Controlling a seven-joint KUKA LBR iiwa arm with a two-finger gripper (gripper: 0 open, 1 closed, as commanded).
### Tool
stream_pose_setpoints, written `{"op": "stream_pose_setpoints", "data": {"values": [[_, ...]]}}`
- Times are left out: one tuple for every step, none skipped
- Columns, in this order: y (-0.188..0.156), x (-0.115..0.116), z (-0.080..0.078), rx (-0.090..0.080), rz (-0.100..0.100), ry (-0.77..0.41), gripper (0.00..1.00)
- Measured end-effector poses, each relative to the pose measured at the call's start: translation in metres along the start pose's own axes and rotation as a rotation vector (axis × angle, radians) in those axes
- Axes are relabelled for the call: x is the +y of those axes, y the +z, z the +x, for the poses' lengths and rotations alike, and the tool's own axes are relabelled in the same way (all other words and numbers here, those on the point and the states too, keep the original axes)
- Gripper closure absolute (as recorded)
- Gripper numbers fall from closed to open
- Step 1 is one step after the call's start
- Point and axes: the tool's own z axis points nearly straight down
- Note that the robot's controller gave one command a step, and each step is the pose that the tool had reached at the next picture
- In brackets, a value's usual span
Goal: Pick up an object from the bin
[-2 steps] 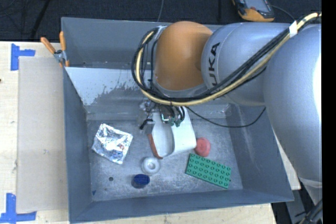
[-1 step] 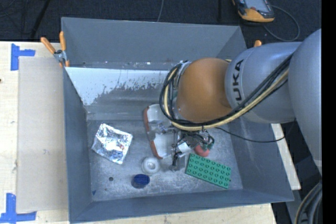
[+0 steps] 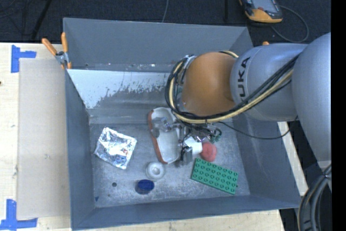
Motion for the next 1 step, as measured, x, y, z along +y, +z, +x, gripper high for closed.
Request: {"op": "stream_pose_setpoints", "data": {"values": [[0.0003, 0.0002, 0.0014, 0.002, -0.002, 0.003, 1.00]]}}
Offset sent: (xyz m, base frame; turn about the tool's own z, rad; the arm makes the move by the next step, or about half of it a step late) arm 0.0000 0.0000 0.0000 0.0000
